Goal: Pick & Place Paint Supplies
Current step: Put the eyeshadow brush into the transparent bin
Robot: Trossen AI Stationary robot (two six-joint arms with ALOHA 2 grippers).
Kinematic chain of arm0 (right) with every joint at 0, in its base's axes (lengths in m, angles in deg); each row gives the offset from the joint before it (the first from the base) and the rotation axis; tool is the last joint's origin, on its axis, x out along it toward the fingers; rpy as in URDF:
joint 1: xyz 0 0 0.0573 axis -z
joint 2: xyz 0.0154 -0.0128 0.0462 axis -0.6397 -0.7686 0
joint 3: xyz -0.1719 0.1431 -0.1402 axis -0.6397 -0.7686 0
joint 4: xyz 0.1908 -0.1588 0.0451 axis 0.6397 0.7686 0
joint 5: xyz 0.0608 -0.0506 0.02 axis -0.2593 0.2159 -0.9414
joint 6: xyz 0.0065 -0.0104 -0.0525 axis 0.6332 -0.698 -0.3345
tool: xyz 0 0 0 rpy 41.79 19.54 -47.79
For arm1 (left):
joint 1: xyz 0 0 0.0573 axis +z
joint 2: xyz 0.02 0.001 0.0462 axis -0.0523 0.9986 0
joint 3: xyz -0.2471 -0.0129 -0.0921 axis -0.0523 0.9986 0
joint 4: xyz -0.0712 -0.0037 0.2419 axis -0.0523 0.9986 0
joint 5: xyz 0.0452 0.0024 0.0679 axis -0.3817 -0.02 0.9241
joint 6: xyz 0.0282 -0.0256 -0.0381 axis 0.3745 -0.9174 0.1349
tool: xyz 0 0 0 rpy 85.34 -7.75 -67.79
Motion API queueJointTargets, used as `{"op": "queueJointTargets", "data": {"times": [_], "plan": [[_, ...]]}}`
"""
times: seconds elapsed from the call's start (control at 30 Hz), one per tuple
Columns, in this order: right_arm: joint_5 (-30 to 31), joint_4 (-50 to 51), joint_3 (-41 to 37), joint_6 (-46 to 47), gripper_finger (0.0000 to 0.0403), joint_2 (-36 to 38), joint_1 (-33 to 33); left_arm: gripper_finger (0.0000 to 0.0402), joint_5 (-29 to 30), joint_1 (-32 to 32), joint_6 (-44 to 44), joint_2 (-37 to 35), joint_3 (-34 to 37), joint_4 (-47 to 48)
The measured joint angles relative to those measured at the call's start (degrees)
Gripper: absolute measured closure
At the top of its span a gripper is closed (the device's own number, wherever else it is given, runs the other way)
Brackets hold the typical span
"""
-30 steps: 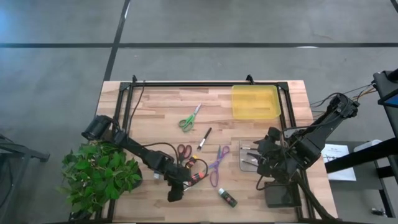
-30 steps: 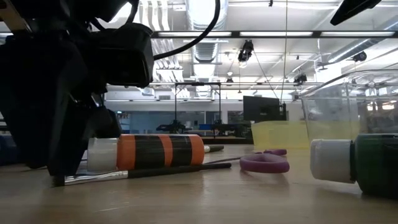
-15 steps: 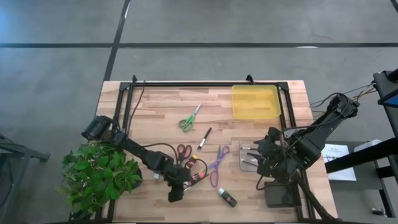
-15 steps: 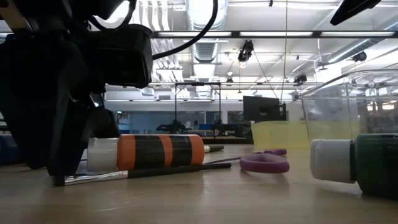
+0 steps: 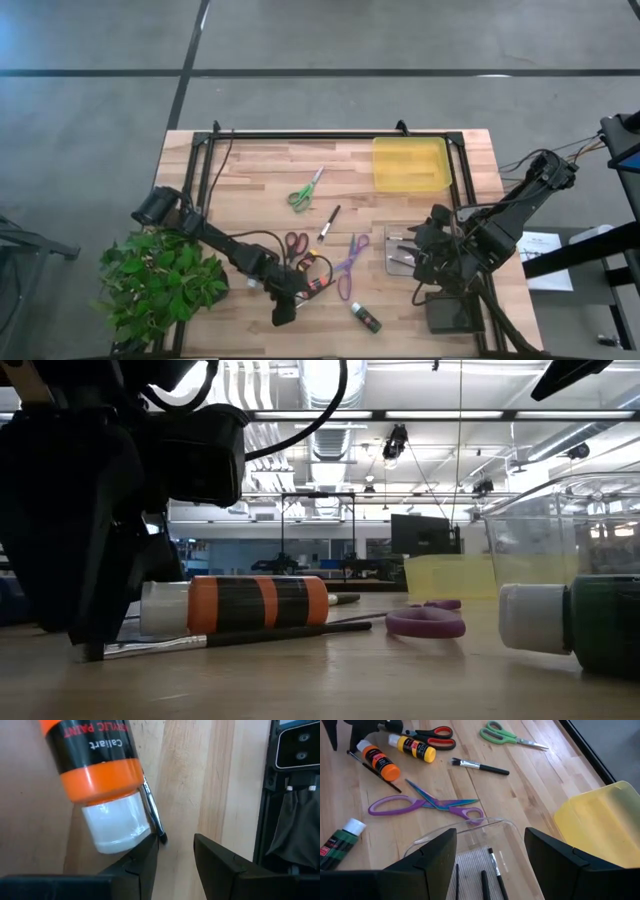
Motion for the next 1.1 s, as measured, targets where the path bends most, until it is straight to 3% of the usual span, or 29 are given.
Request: {"op": "queueJointTargets", "data": {"times": [0.3, 0.57, 1.1], "plan": [[0.03, 0.05, 0.00, 0.40, 0.0169, 0.00, 0.00, 0.0273, 2.33, -0.14, -3.44, 1.77, -0.18, -2.63], [0.02, 0.00, 0.00, 0.42, 0.0169, -0.02, 0.00, 0.0388, 7.11, -0.20, -5.55, 1.88, -0.18, -1.90], [0.05, -1.52, -0.02, -0.43, 0.0169, -0.07, -0.07, 0.0400, 8.43, -0.10, 5.47, -1.20, 0.47, -4.25]]}}
